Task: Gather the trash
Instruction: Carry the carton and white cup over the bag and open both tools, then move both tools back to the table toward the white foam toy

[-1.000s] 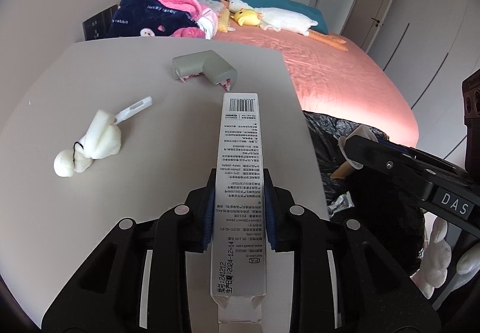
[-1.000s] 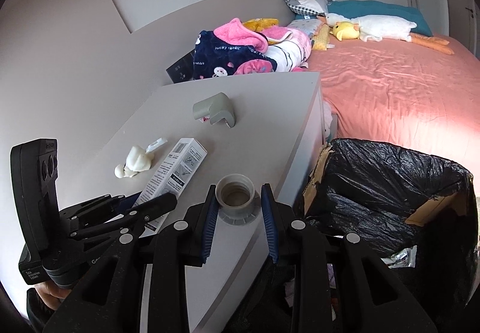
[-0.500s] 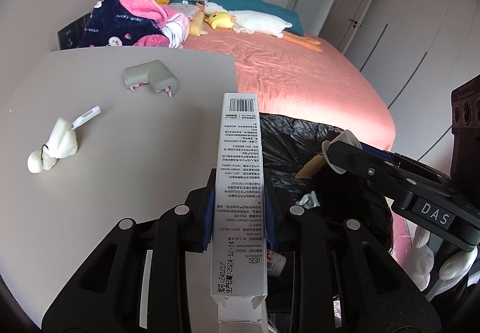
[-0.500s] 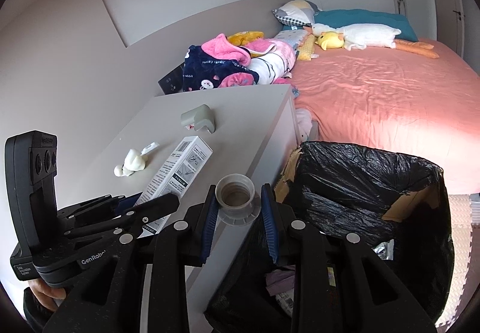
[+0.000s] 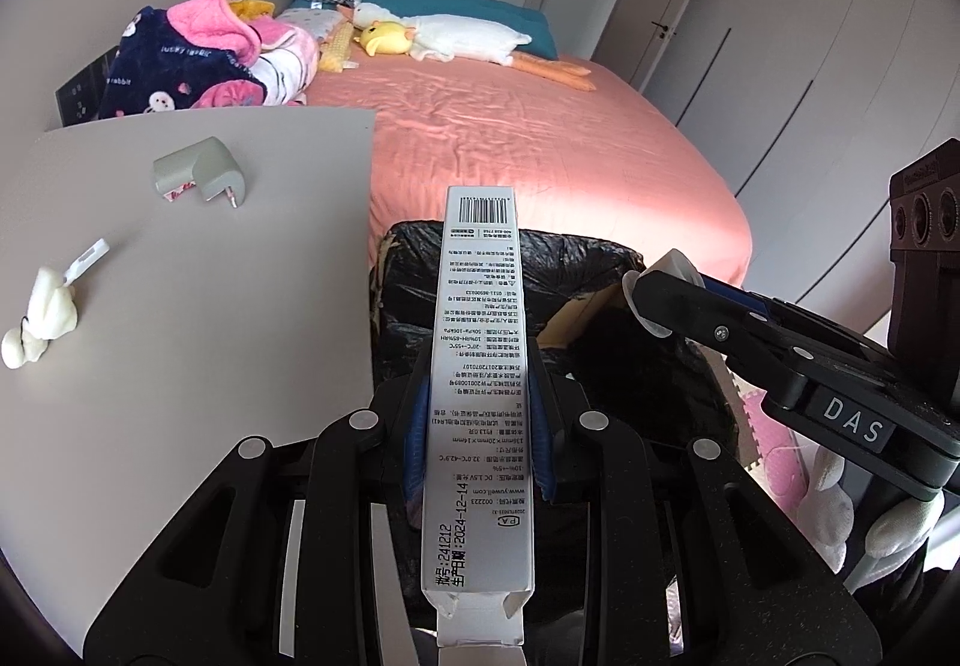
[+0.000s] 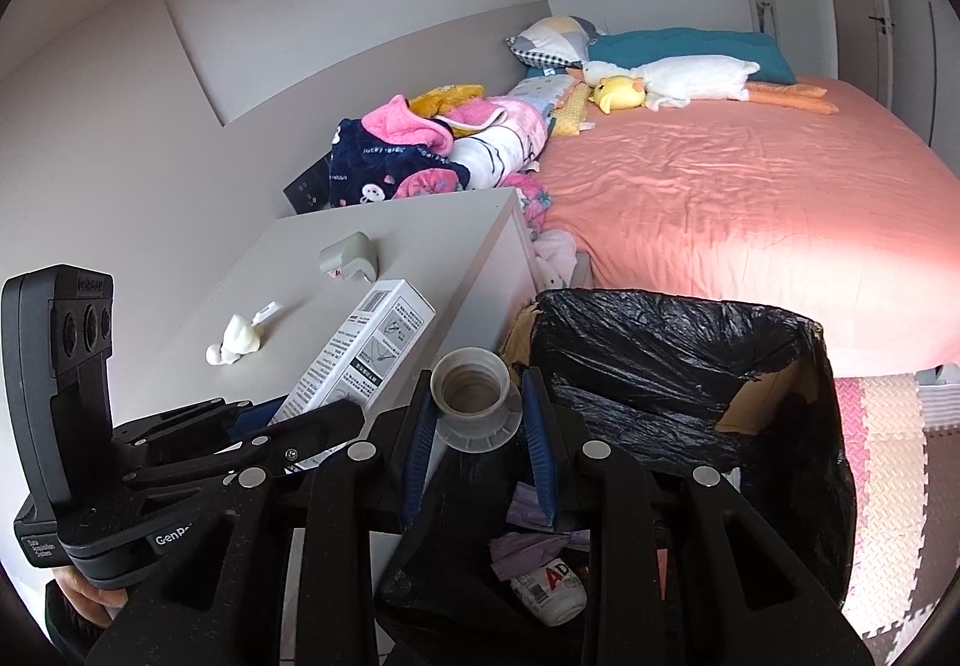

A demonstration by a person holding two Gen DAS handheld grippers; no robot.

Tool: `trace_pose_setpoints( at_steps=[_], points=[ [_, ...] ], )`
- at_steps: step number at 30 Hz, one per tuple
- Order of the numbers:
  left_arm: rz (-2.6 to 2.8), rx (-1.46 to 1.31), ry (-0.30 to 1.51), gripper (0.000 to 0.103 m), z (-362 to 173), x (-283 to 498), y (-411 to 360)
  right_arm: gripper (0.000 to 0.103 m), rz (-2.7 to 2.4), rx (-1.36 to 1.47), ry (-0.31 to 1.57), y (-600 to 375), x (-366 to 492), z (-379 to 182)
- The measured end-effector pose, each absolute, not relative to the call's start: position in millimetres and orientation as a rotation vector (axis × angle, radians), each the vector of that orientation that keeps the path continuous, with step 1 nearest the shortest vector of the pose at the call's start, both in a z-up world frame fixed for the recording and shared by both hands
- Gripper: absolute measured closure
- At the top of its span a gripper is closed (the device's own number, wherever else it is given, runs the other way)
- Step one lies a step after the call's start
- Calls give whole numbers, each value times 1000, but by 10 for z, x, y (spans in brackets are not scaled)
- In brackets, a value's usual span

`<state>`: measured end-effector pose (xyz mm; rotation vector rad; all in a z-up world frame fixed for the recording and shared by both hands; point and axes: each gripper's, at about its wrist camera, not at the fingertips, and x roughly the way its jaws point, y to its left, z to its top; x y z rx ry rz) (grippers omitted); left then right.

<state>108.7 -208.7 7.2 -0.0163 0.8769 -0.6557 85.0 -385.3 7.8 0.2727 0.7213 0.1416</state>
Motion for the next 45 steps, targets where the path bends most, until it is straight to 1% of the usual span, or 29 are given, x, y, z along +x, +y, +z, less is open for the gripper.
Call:
trace_pose_setpoints(
  at_steps=[20, 25, 26, 27, 28, 29, 30, 36, 45],
  points=[
    [-773, -11, 896, 76, 77, 1059, -2470, 73, 33, 314, 691, -4339, 674, 121],
    [-838, -48, 914, 75, 80, 1090, -2555, 72, -17, 328, 667, -4484, 625, 154],
    [-867, -68, 924, 70, 84, 1103, -2569, 65, -43, 330, 659, -4522, 610, 167],
    [-879, -97, 930, 38, 91, 1124, -2569, 46, -72, 327, 655, -4558, 596, 184],
    [-864, -122, 916, 4, 112, 1142, -2563, 36, -109, 322, 642, -4598, 566, 204],
    [-844, -147, 884, 7, 142, 1137, -2529, 24, -152, 315, 621, -4626, 531, 227],
    [-839, -162, 867, 7, 162, 1141, -2499, 22, -172, 310, 606, -4653, 509, 241],
    [-781, -200, 866, 7, 174, 1216, -2364, 22, -177, 347, 610, -4782, 506, 214],
    [-752, -217, 868, 7, 126, 1255, -2196, 22, -148, 333, 635, -4614, 591, 161]
  ],
)
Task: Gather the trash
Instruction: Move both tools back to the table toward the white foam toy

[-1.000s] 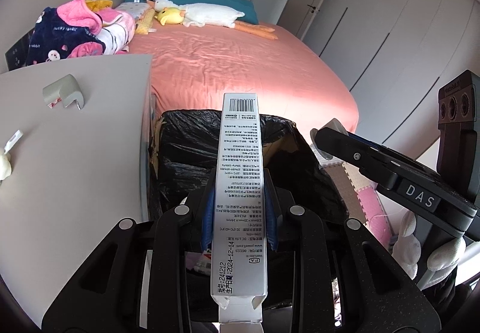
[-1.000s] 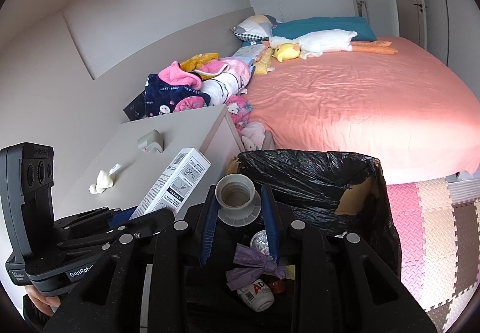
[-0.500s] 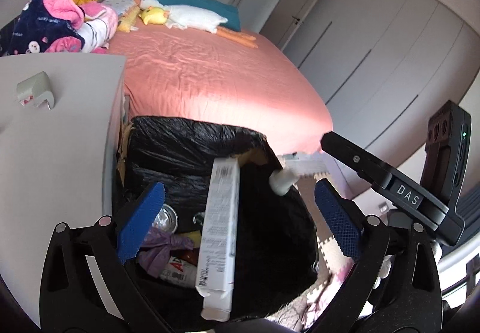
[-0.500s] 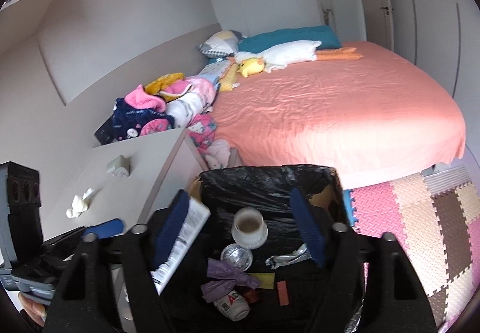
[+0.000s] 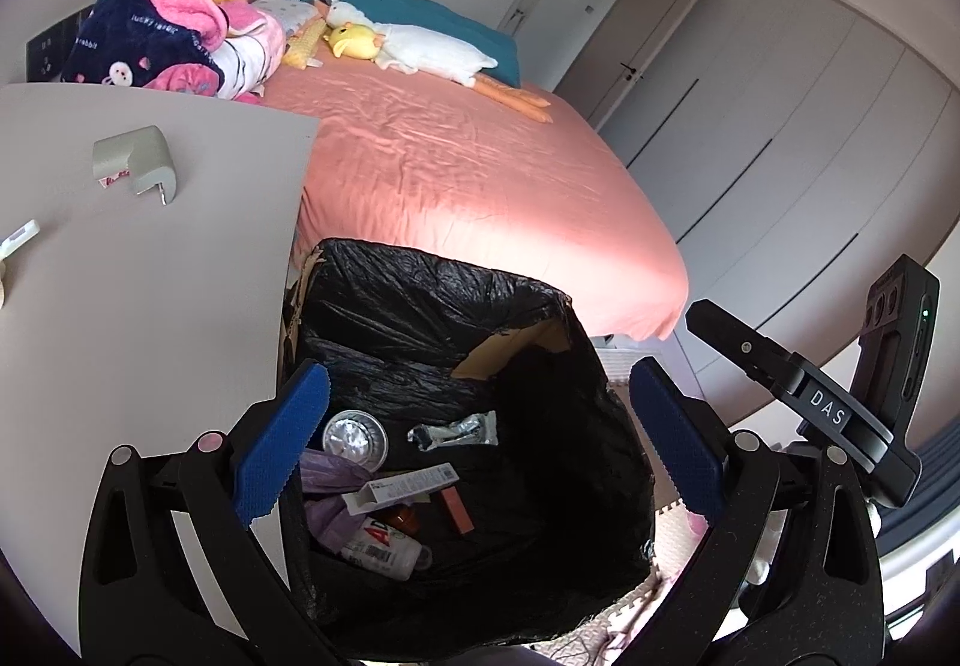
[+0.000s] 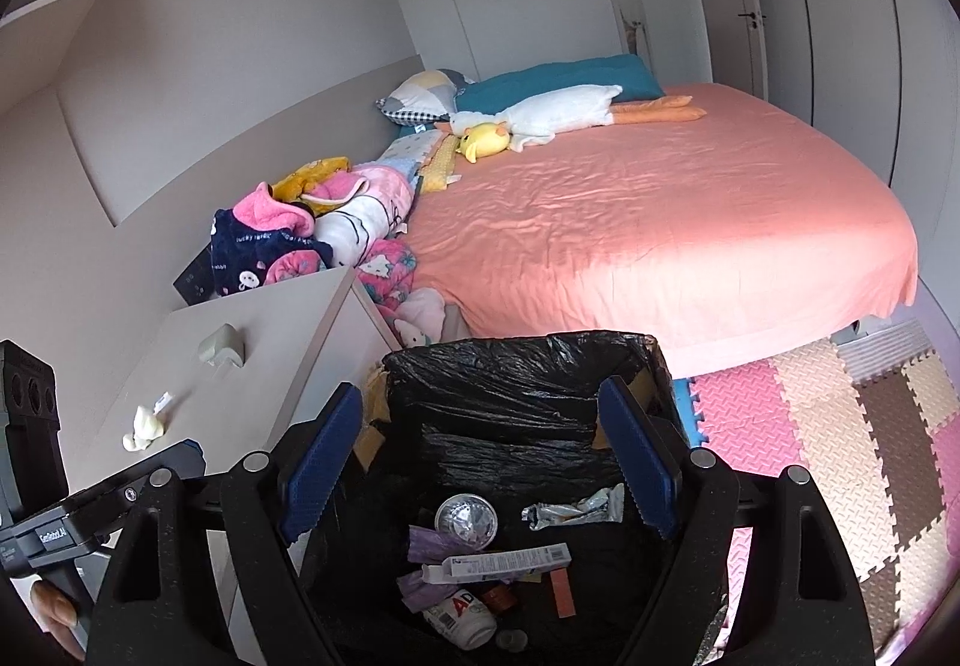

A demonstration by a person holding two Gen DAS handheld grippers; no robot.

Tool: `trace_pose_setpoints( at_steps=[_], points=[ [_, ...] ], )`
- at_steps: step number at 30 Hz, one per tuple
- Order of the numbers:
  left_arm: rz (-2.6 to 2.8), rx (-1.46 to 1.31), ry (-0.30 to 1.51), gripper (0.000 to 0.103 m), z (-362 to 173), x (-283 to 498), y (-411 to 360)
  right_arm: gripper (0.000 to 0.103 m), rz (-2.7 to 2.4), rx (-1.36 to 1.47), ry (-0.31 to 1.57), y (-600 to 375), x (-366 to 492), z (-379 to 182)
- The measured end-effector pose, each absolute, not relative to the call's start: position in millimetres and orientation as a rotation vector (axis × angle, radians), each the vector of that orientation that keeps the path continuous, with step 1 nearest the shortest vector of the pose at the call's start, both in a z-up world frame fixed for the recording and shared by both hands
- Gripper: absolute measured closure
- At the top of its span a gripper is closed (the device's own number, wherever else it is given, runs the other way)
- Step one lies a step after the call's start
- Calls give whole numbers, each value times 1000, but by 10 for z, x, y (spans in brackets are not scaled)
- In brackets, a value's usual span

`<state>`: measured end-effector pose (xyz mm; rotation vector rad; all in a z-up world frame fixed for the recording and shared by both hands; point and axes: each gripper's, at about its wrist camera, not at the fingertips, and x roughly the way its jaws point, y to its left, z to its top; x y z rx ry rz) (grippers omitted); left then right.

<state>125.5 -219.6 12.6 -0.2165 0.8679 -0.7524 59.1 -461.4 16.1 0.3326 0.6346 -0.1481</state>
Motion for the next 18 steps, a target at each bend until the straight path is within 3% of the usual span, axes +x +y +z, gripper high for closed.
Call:
trace_pose_setpoints(
  at_steps=[18],
  points=[
    [-709, -218, 839, 7, 112, 1315, -1852, 22, -76, 294, 661, -4213, 846, 110]
  ],
)
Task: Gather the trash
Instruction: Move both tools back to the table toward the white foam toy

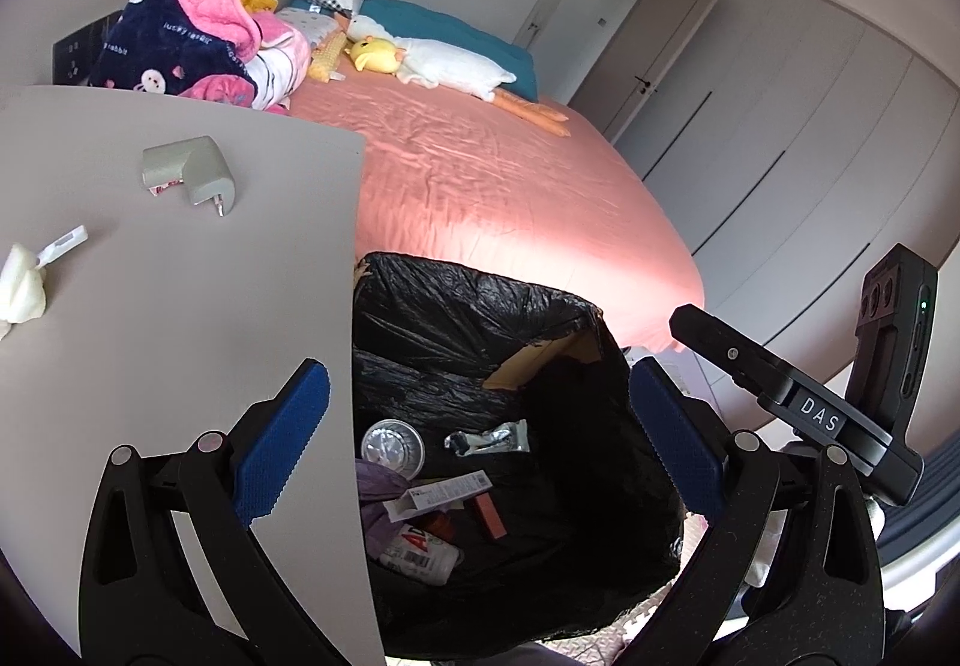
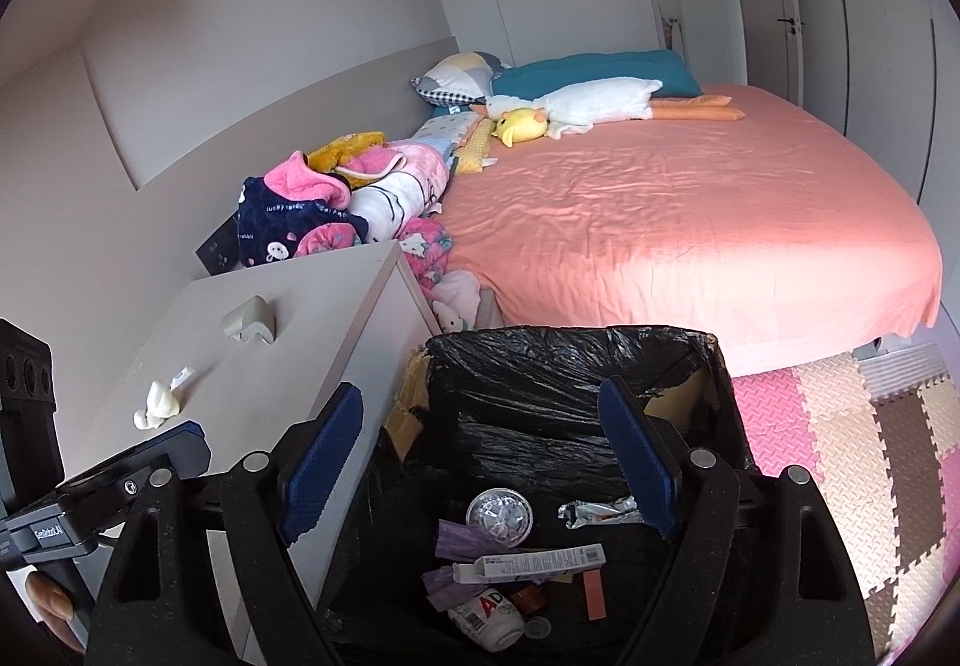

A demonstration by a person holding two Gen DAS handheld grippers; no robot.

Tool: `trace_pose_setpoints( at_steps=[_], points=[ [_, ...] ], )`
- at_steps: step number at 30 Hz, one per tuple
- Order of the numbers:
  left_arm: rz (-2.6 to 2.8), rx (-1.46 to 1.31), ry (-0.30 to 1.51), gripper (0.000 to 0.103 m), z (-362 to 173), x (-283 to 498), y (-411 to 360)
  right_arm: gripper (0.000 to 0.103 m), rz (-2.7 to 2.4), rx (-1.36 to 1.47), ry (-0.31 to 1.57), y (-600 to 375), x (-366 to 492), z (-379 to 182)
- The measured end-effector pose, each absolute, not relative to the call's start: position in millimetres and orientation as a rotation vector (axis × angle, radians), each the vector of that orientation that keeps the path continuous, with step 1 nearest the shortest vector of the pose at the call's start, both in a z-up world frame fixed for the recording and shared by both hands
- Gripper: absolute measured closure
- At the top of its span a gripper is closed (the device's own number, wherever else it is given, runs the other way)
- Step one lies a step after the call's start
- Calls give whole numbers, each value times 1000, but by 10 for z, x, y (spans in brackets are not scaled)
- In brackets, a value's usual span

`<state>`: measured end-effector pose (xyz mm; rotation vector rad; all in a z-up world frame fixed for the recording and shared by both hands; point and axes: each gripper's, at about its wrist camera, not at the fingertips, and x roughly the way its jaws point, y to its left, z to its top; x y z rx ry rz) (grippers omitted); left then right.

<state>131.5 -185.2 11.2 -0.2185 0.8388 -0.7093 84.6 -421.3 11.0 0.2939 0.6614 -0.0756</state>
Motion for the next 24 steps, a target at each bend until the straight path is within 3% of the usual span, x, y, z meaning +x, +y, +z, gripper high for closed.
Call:
trace_pose_setpoints(
  at_steps=[24],
  points=[
    [-578, -252, 820, 7, 30, 1533, -1184, 19, 23, 246, 685, -3608, 1292, 64]
  ],
)
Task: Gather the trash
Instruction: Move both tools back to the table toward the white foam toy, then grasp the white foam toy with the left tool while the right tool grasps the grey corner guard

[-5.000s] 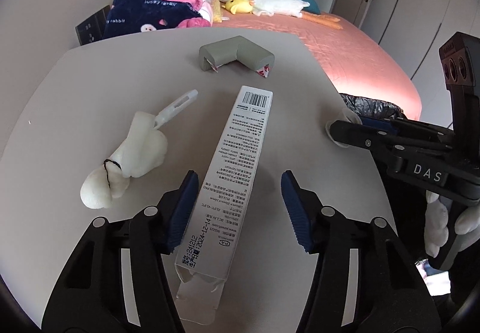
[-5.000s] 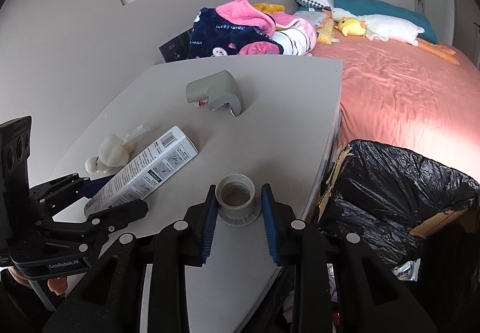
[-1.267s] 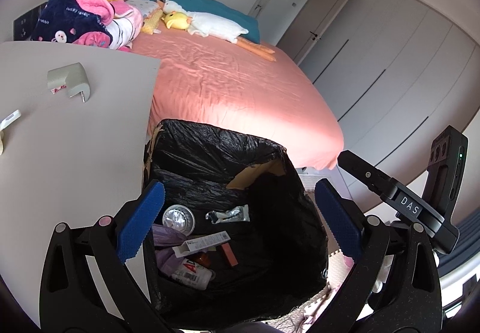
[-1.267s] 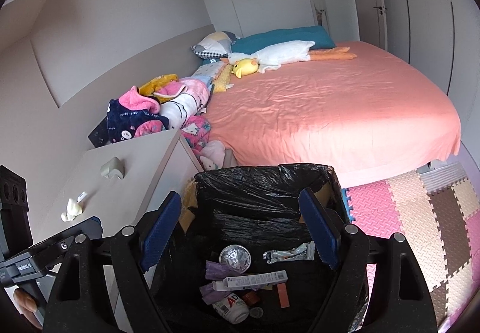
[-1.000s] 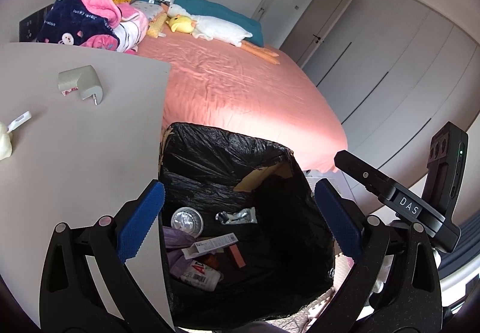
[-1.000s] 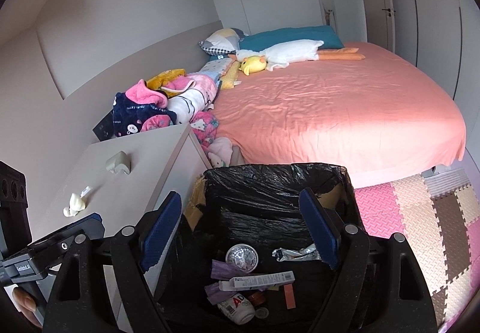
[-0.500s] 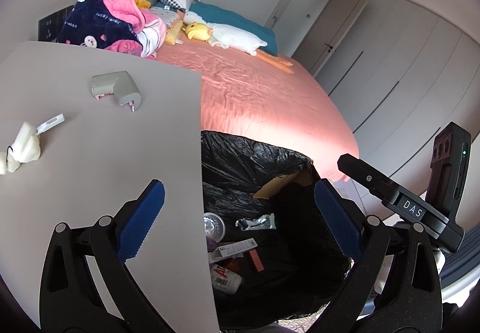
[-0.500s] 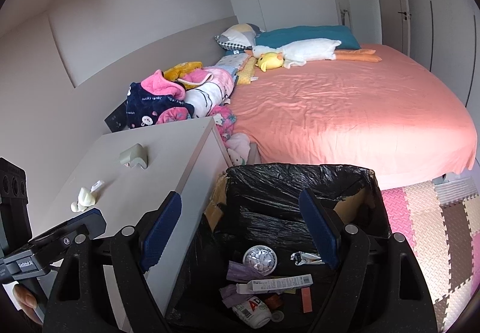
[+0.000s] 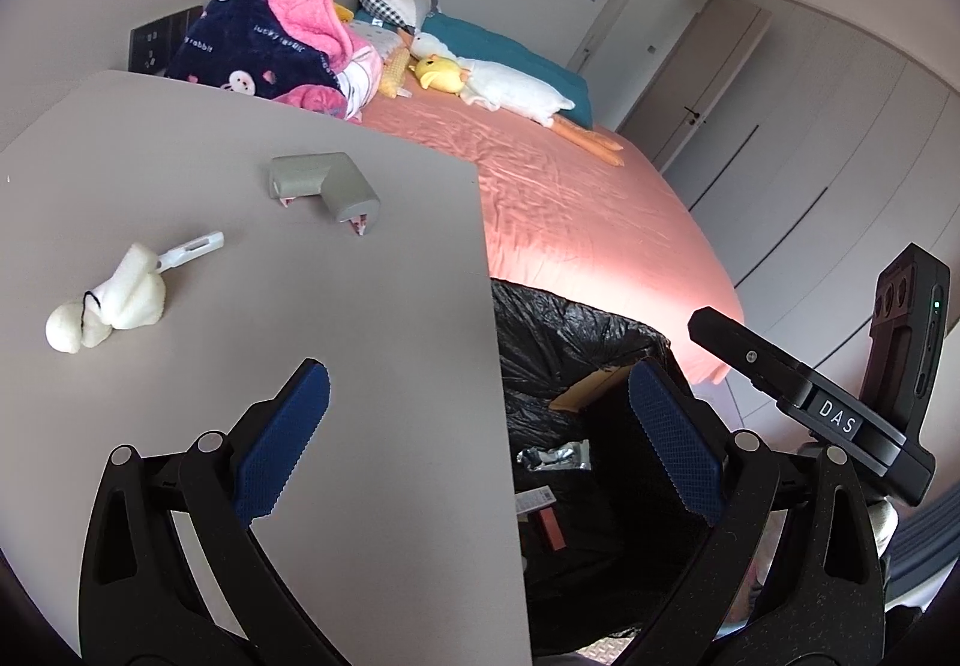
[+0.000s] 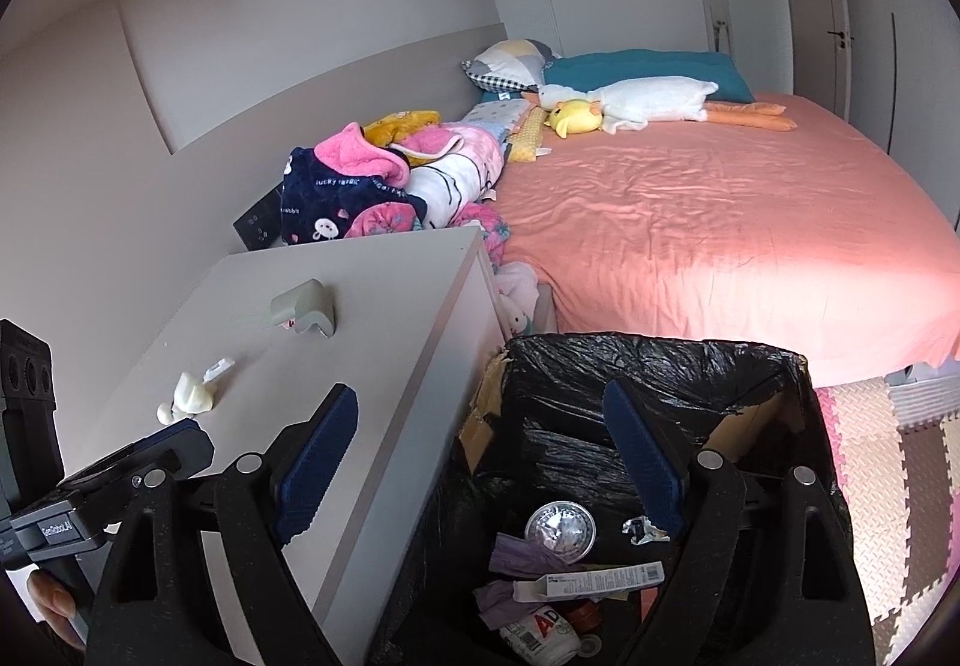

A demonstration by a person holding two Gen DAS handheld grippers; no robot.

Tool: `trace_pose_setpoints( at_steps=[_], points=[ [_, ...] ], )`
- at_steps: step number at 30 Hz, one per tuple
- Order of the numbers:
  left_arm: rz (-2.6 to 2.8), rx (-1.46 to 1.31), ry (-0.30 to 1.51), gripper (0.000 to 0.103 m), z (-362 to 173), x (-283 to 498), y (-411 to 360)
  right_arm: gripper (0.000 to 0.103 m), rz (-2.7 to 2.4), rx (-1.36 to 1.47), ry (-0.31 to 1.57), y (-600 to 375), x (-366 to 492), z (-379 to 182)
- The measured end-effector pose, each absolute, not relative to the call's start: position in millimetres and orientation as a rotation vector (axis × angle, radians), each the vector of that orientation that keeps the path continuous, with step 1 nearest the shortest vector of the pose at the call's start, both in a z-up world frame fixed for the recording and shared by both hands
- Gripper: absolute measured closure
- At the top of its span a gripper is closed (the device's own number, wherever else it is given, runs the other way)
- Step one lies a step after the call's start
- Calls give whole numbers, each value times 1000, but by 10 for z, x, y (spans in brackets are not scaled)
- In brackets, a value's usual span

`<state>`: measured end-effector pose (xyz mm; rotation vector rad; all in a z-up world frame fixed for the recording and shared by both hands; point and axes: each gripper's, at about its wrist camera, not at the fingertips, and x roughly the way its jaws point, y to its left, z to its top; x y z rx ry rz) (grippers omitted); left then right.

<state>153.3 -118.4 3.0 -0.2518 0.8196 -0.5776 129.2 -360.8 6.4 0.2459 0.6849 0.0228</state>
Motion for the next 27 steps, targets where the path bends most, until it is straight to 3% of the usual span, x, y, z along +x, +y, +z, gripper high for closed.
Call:
trace_pose_setpoints(
  at_steps=[27],
  points=[
    [-336, -174, 793, 7, -79, 1855, -406, 19, 142, 162, 734, -2904, 1933, -74]
  ],
)
